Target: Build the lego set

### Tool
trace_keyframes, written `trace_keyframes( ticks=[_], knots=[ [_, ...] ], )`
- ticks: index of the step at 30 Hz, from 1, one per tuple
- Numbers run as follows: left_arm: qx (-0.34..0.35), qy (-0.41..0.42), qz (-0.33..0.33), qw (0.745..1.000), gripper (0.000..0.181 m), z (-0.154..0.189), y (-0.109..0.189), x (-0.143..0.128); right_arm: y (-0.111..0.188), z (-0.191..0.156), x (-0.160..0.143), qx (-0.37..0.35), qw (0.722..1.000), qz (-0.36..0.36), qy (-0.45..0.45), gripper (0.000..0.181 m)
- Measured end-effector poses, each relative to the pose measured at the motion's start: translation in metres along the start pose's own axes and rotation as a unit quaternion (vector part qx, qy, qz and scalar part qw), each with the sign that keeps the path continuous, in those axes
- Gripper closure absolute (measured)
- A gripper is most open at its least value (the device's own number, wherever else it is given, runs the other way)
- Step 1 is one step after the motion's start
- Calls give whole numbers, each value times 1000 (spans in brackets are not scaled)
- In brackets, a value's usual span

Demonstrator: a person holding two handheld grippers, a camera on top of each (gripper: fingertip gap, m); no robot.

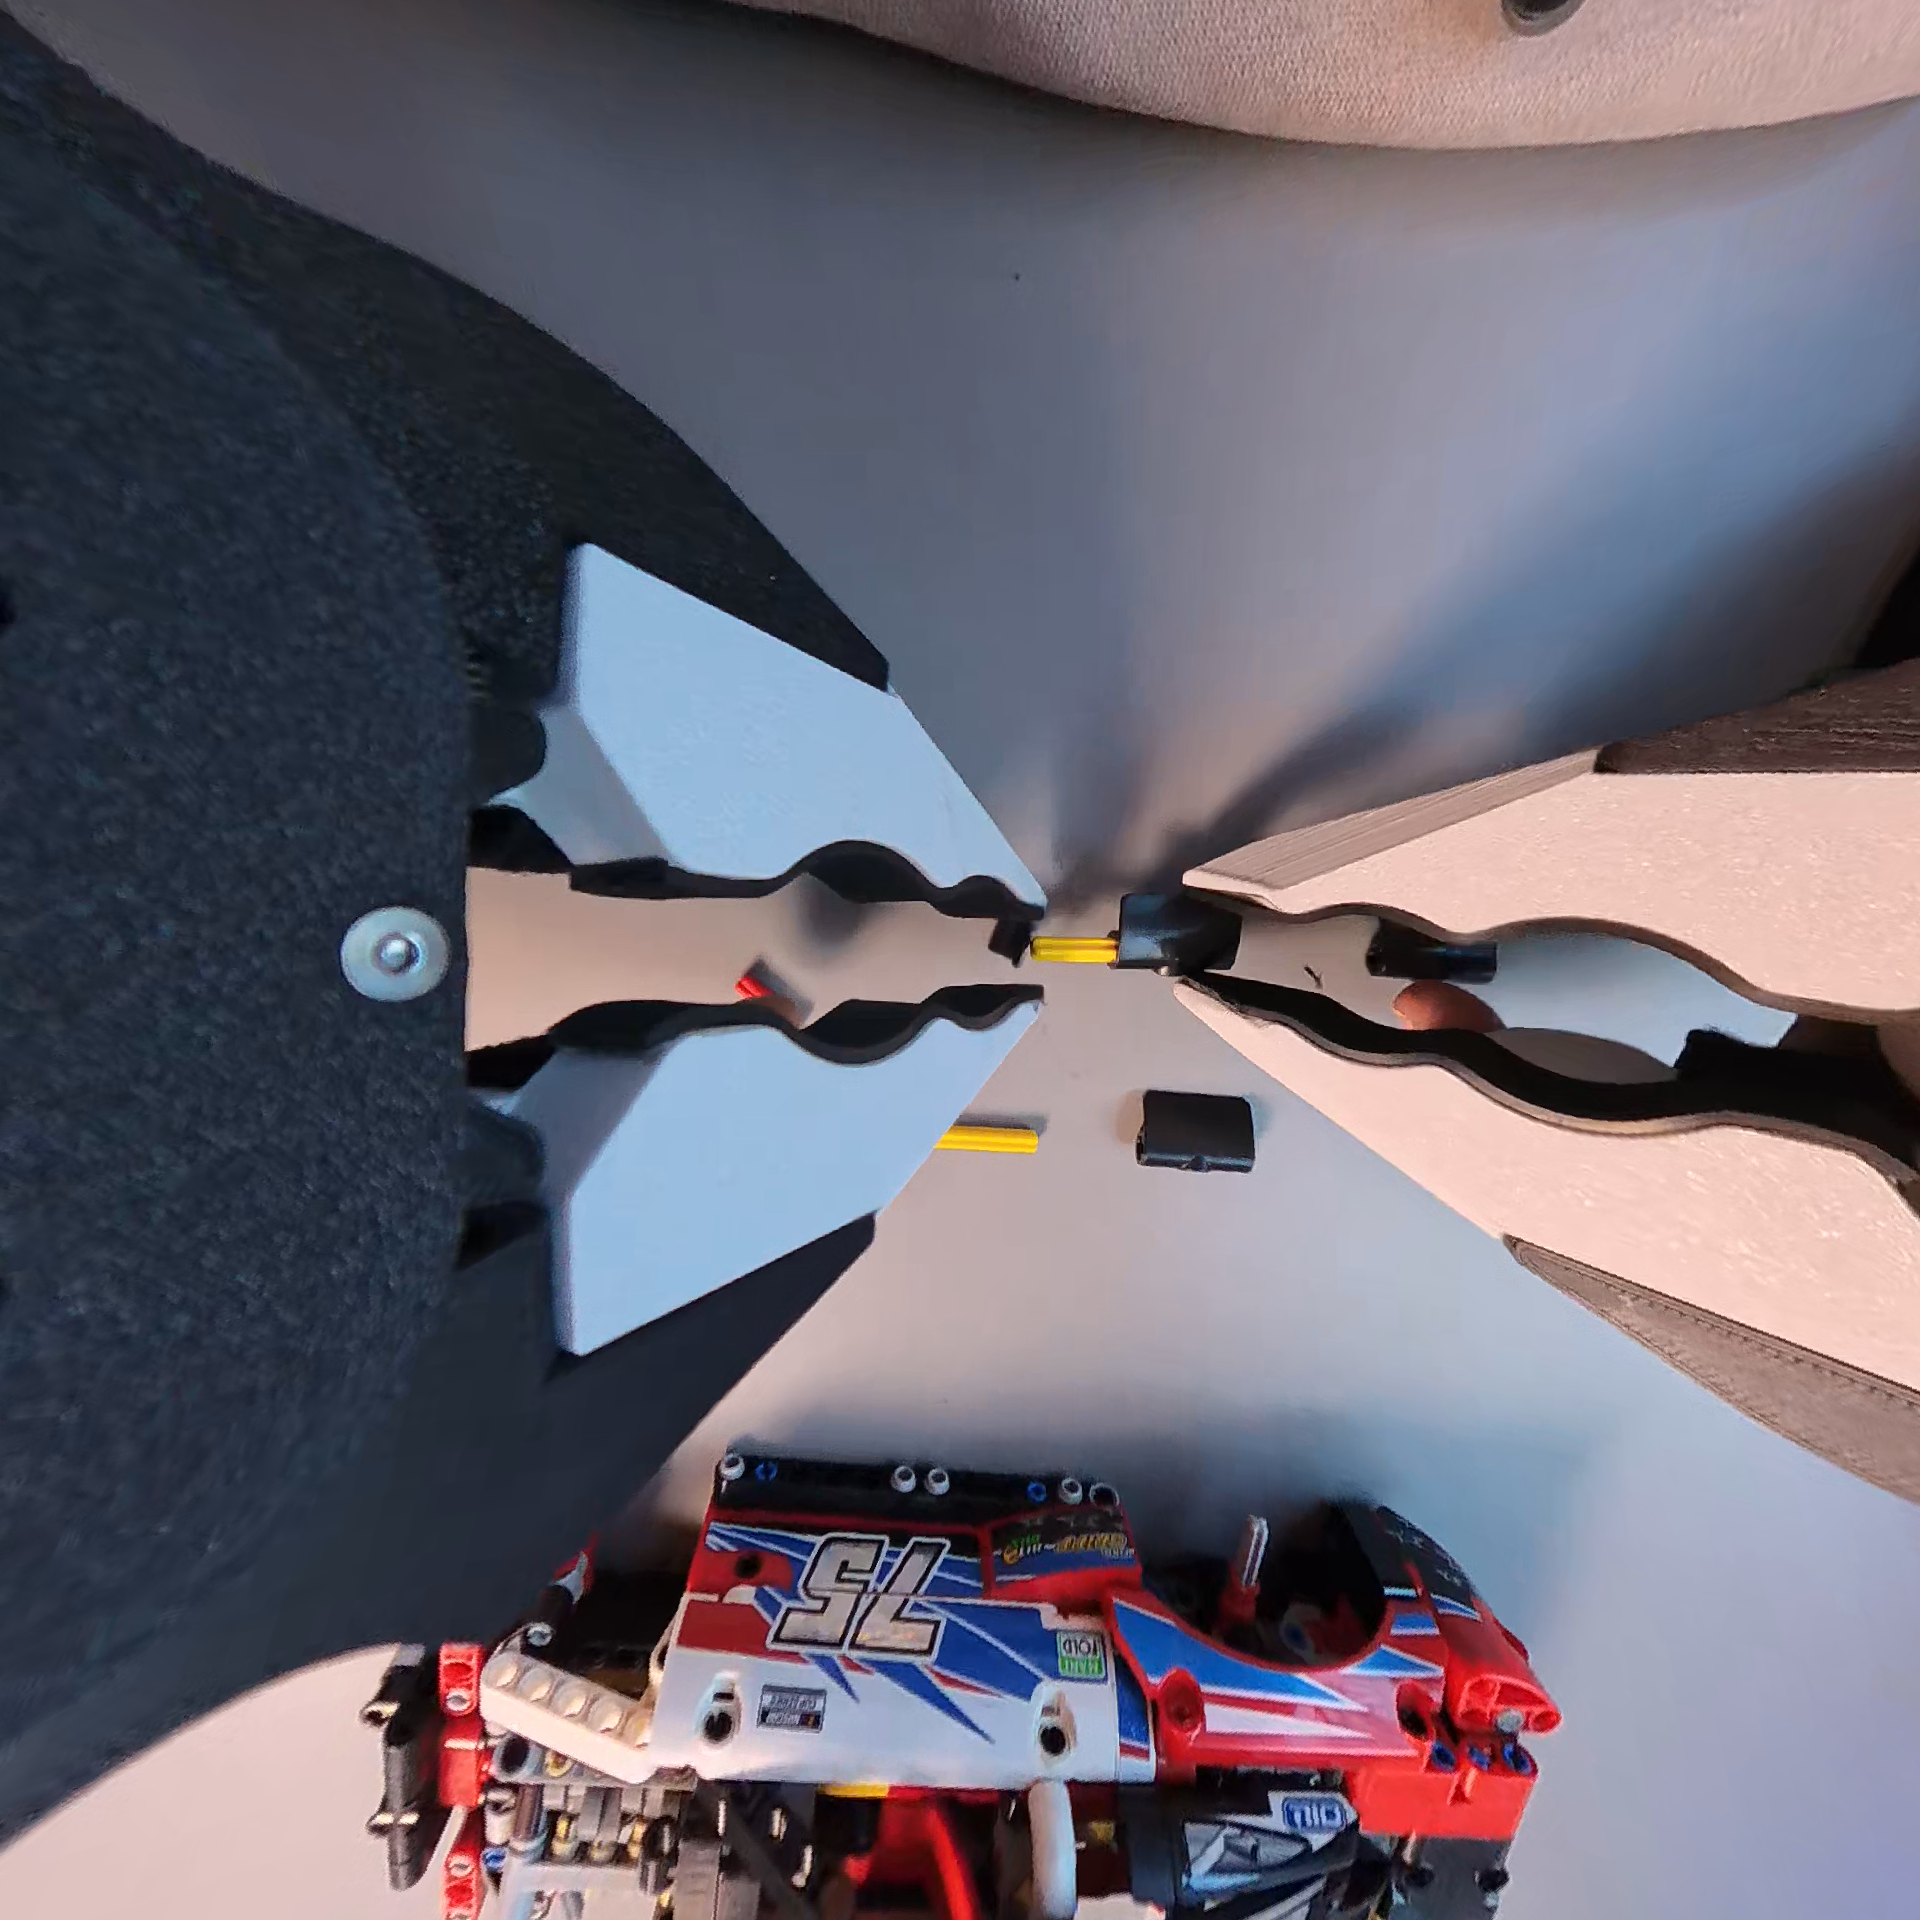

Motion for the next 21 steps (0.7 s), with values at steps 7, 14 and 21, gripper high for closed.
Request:
trace_keyframes(
  ticks=[7, 14, 21],
  knots=[
    [-2, -9, 3, 1000, 168, 2, -4, 3, 6, -7, -12, -27, 1000, 3, 3, 176],
    [2, -20, 2, 1000, 168, 3, -4, 5, 13, -23, -25, -42, 999, -6, -3, 175],
    [3, -22, 7, 1000, 168, 2, 0, 5, 23, -27, -29, 14, 999, -4, -41, 175]
  ],
)
Point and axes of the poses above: each gripper's, where its closed fingertips meet, y back along the fingers, x out of its top, z = x × y across the jaws, the point moved 2 cm from there along y, back along the fingers, and after that the axes turned 14 degrees about -y, right-handed, at the moved point
